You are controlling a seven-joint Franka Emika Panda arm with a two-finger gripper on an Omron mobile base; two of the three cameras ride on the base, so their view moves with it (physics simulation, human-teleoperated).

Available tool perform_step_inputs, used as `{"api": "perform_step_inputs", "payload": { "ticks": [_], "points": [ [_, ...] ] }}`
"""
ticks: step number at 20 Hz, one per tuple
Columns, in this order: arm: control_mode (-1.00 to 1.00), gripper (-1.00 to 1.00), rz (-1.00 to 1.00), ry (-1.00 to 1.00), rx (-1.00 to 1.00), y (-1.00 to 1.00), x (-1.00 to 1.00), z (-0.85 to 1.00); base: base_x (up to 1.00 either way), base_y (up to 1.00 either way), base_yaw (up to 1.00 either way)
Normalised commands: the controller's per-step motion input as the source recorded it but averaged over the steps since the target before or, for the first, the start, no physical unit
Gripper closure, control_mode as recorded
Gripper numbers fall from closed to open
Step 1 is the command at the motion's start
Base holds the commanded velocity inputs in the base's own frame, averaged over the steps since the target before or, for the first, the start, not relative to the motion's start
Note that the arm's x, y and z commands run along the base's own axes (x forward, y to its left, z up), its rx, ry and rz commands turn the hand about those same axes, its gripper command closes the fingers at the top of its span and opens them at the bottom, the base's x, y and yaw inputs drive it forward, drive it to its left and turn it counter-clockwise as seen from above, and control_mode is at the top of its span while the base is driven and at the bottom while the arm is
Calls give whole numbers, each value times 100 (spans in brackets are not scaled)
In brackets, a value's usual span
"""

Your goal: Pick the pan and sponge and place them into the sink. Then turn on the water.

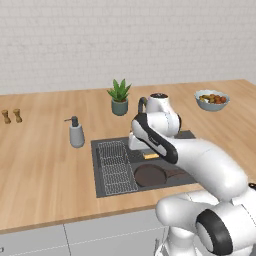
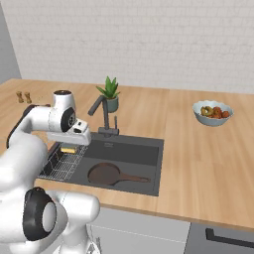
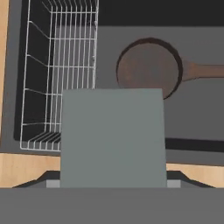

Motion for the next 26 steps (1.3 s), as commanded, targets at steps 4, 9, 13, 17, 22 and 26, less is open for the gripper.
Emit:
{"api": "perform_step_inputs", "payload": {
  "ticks": [4, 9, 13, 17, 22, 26],
  "points": [
    [-100, 100, 0, 0, 0, -100, 23, 0, 0, 0, 0],
    [-100, 100, 0, 1, 0, -97, 34, -4, 0, 0, 0],
    [-100, 100, 0, 0, 0, -70, 28, -22, 0, 0, 0],
    [-100, 100, 1, 0, 0, -42, 30, -51, 0, 0, 0],
    [-100, 100, 6, 1, 2, -1, 45, -54, 0, 0, 0],
    [-100, 100, 20, 7, 9, -2, 49, -24, 0, 0, 0]
  ]
}}
